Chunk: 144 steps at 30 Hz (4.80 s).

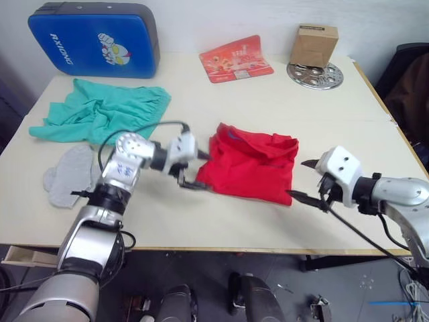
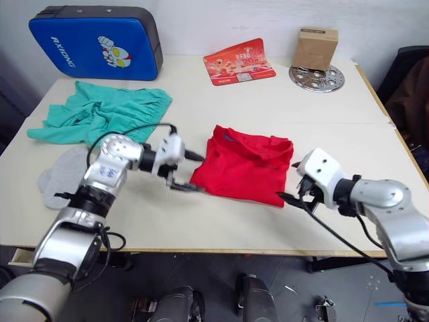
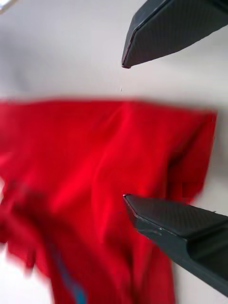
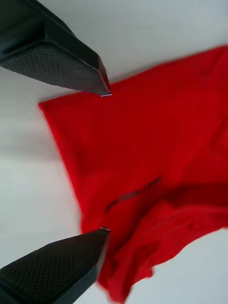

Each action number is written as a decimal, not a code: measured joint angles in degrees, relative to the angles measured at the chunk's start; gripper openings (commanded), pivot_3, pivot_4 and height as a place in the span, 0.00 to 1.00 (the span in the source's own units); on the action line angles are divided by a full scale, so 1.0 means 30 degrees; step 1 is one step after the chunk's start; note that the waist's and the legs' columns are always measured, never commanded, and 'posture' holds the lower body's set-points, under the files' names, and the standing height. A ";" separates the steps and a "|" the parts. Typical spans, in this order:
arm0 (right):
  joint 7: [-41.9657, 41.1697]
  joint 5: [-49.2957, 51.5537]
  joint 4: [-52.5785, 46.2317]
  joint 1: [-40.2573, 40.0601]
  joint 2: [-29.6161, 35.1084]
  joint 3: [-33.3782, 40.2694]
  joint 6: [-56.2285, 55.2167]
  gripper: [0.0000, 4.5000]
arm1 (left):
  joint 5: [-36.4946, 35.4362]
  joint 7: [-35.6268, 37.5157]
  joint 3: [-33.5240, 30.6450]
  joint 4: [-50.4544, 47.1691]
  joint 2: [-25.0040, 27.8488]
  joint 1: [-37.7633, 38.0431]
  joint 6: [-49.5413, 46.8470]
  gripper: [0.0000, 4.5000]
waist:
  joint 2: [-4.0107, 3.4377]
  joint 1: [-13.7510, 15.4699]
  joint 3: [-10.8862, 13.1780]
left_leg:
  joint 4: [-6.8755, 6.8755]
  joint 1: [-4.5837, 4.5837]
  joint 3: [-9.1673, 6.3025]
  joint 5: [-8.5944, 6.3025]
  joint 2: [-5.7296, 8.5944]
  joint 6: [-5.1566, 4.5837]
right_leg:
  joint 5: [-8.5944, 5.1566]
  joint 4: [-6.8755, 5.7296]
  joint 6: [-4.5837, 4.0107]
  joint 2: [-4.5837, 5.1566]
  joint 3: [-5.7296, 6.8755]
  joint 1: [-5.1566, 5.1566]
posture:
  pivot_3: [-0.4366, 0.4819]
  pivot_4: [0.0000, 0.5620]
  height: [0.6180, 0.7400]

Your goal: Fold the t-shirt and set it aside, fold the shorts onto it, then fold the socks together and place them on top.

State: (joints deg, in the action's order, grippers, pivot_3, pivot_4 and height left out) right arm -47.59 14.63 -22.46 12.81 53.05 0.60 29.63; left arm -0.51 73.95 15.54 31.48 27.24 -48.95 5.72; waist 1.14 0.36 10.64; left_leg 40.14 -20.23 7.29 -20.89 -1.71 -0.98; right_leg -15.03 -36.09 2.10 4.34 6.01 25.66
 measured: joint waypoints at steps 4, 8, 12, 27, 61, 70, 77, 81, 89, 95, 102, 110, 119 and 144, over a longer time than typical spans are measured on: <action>0.0103 -0.2283 0.0401 -0.0233 0.0005 -0.2206 -0.1892 1.00 | 0.1114 -0.1610 0.0464 0.0641 -0.0947 -0.0541 0.1156 0.99 | 0.0000 0.0326 0.0000 | -0.0001 -0.0018 -0.0002 -0.0008 0.0021 -0.0051 | 0.0006 0.0018 0.0011 0.0025 0.0011 0.0000 | 0.48 0.27 1.00; 0.0548 -0.4167 0.1664 0.0013 -0.0476 -0.3287 -0.3390 0.91 | 0.1893 -0.2521 0.0520 0.1942 -0.1144 -0.0855 0.1945 0.90 | 0.0000 0.0291 0.0000 | -0.0009 -0.0014 -0.0001 -0.0010 0.0016 -0.0063 | 0.0008 0.0032 0.0014 0.0021 0.0024 0.0000 | 0.48 0.27 1.00; 0.0768 -0.5254 0.2485 0.0313 -0.0859 -0.3953 -0.4821 0.64 | 0.2158 -0.2620 0.0626 0.2700 -0.1203 -0.0859 0.2149 0.64 | 0.0006 0.0159 -0.0004 | -0.0001 0.0008 -0.0014 -0.0002 0.0007 -0.0074 | 0.0009 0.0025 0.0013 0.0020 0.0034 -0.0036 | 0.48 0.27 1.00; 0.1090 -0.7669 0.5446 0.0548 -0.0824 -0.4402 -1.0995 0.00 | -0.1336 0.0843 -0.0143 -0.2869 0.0113 0.2453 -0.3945 0.01 | 0.0019 0.0009 -0.0012 | -0.0007 0.0005 -0.0055 0.0010 0.0004 -0.0082 | 0.0011 0.0018 0.0015 0.0032 0.0057 -0.0057 | 0.48 0.27 1.00; -0.0433 0.4001 -0.2878 -0.3585 -0.0867 0.0865 -0.1387 0.00 | -0.7961 0.0883 -0.1900 -0.7824 0.2837 0.1805 -1.5941 0.01 | 0.0019 0.0336 -0.0011 | 0.0006 0.0001 -0.0124 0.0006 0.0027 -0.0080 | -0.0001 0.0036 -0.0006 0.0036 0.0083 -0.0089 | 0.48 0.27 1.00; 0.1113 0.0167 -0.0402 -0.2451 -0.2297 -0.2589 -0.0766 0.00 | -0.3835 -0.2241 -0.0191 0.3827 -0.1453 -0.2291 -0.9855 0.00 | 0.0020 0.0369 -0.0010 | 0.0008 -0.0042 -0.0112 0.0007 0.0044 -0.0098 | 0.0004 0.0039 0.0004 0.0034 0.0103 -0.0057 | 0.48 0.27 1.00; 0.0178 -0.0003 -0.1561 -0.5527 -0.0856 -0.0700 -0.1601 0.00 | -0.3448 -0.4186 -0.3005 1.0007 -0.1944 -0.5134 -0.7178 0.00 | 0.0029 0.0340 -0.0012 | -0.0012 -0.0056 -0.0128 0.0002 0.0042 -0.0107 | 0.0025 0.0034 0.0041 0.0035 0.0135 -0.0064 | 0.48 0.27 1.00; -0.0428 0.1992 -0.1916 -0.5609 -0.0895 0.0764 -0.0434 0.00 | -0.3836 -0.2574 -0.4065 0.9168 -0.1122 -0.5145 -0.7826 0.00 | 0.0029 0.0245 -0.0012 | -0.0005 -0.0040 -0.0111 0.0003 0.0036 -0.0105 | 0.0030 0.0029 0.0049 0.0030 0.0114 -0.0063 | 0.48 0.27 1.00; 0.0755 0.4264 -0.0866 0.0932 -0.3134 0.0757 0.2632 0.00 | -0.6118 0.1157 -0.2277 -0.3505 -0.0514 -0.0520 -1.3112 0.00 | 0.0030 -0.0038 -0.0011 | 0.0000 -0.0029 -0.0125 0.0011 0.0027 -0.0078 | 0.0025 0.0001 0.0036 0.0038 0.0092 -0.0071 | 0.48 0.27 1.00; 0.2011 0.0979 0.4369 0.4037 -0.5377 -0.2949 0.2200 0.00 | -0.3463 -0.0488 0.0851 -0.3654 -0.0951 0.1659 -1.1230 0.00 | 0.0029 -0.0087 -0.0011 | 0.0012 -0.0039 -0.0102 0.0015 0.0034 -0.0088 | 0.0025 0.0012 0.0036 0.0039 0.0082 -0.0058 | 0.48 0.27 1.00; 0.4560 -0.1777 1.0001 0.6238 -0.6029 -0.2407 0.0991 0.00 | -0.2761 -0.1349 0.0401 -0.2115 -0.0550 0.1793 -0.9241 0.00 | 0.0022 -0.0136 -0.0013 | 0.0004 -0.0039 -0.0106 0.0017 0.0025 -0.0091 | 0.0025 -0.0015 0.0036 0.0058 0.0091 -0.0057 | 0.48 0.27 1.00; 0.2031 0.3226 0.5626 0.3761 -0.3869 0.2463 0.6018 0.08 | -0.5317 -0.0826 -0.2262 -0.5300 0.1608 0.2979 -1.2494 0.00 | -0.0009 -0.0133 0.0005 | -0.0004 -0.0066 -0.0143 0.0016 0.0009 -0.0091 | 0.0025 -0.0009 0.0036 0.0056 0.0101 -0.0045 | 0.48 0.27 1.00; -0.0007 1.0166 0.1344 -0.0278 -0.1718 0.5382 1.4810 0.76 | -0.7322 0.0142 -0.3732 -0.8904 0.3196 0.2952 -1.2951 0.56 | -0.0007 -0.0071 0.0004 | -0.0007 -0.0037 -0.0144 0.0007 0.0025 -0.0103 | 0.0026 0.0027 0.0037 0.0070 0.0092 -0.0075 | 0.48 0.27 1.00; 0.3384 0.9299 0.6862 0.4543 -0.7736 0.2391 1.3965 0.63 | -0.9834 0.1880 -0.3320 -1.0621 0.3417 0.1916 -1.4119 1.00 | 0.0083 -0.0665 -0.0053 | -0.0026 0.0013 -0.0104 0.0021 0.0005 -0.0053 | 0.0005 -0.0001 0.0001 0.0036 0.0048 -0.0070 | 0.48 0.27 1.00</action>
State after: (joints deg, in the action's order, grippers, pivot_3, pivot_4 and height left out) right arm -37.44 42.53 -1.87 26.44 29.84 7.78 71.53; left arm -30.01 79.59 5.58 -0.39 37.49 -43.20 -36.63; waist 1.39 -1.63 10.48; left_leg 40.07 -20.19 6.98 -20.83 -1.69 -1.14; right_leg -15.01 -36.09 2.11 4.45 6.15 25.45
